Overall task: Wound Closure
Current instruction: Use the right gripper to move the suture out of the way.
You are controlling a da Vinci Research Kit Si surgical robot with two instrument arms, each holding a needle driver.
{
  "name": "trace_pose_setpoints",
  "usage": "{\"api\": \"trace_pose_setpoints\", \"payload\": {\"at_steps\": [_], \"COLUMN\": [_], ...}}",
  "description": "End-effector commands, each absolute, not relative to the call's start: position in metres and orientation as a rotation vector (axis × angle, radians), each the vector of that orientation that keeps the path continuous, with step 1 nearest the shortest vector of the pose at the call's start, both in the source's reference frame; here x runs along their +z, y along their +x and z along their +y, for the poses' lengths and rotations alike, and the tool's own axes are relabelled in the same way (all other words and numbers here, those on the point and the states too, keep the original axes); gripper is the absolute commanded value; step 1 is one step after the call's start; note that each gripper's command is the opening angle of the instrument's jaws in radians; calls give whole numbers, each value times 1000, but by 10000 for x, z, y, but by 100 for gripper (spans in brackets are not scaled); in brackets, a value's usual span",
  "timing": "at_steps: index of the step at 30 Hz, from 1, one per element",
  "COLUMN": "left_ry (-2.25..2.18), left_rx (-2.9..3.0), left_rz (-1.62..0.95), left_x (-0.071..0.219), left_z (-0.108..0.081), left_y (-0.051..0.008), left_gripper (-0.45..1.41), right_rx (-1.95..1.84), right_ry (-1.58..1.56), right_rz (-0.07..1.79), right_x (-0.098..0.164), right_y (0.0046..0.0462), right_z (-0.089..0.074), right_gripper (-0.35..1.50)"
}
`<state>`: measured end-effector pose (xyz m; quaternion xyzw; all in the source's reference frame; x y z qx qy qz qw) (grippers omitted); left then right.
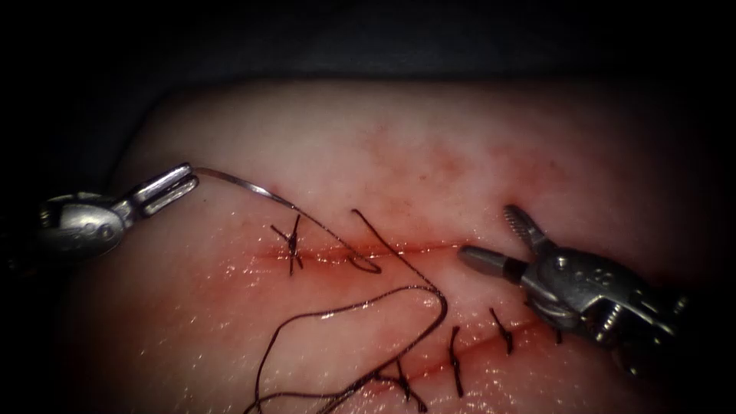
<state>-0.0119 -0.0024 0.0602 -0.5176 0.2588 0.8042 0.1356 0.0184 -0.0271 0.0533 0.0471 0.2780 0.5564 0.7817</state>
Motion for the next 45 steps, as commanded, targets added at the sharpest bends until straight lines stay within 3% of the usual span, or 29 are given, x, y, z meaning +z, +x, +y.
{"api": "trace_pose_setpoints", "payload": {"at_steps": [1,12,18,20,21,22,23,24,35,45], "left_ry": [-1502,-1489,-1486,-1484,-1484,-1484,-1484,-1483,-1477,-1465], "left_rx": [2328,2336,2333,2335,2335,2336,2336,2337,2337,2344], "left_rz": [754,757,756,759,759,760,760,762,767,765], "left_x": [604,600,600,599,599,599,598,598,597,597], "left_z": [-18,-18,-21,-23,-23,-24,-24,-25,-32,-36], "left_y": [-123,-118,-118,-117,-117,-116,-116,-115,-114,-119], "left_gripper": [-45,-45,-45,-45,-45,-45,-45,-45,-45,-45], "right_rx": [1197,1167,1159,1152,1150,1149,1148,1151,1125,825], "right_ry": [113,161,169,179,185,188,192,195,163,-172], "right_rz": [592,525,478,429,417,411,404,402,422,444], "right_x": [539,572,592,597,599,599,599,597,576,593], "right_y": [203,225,232,230,230,230,230,229,184,113], "right_z": [-280,-319,-323,-321,-319,-318,-317,-313,-229,-41], "right_gripper": [138,133,118,84,45,17,0,-35,-35,-35]}}
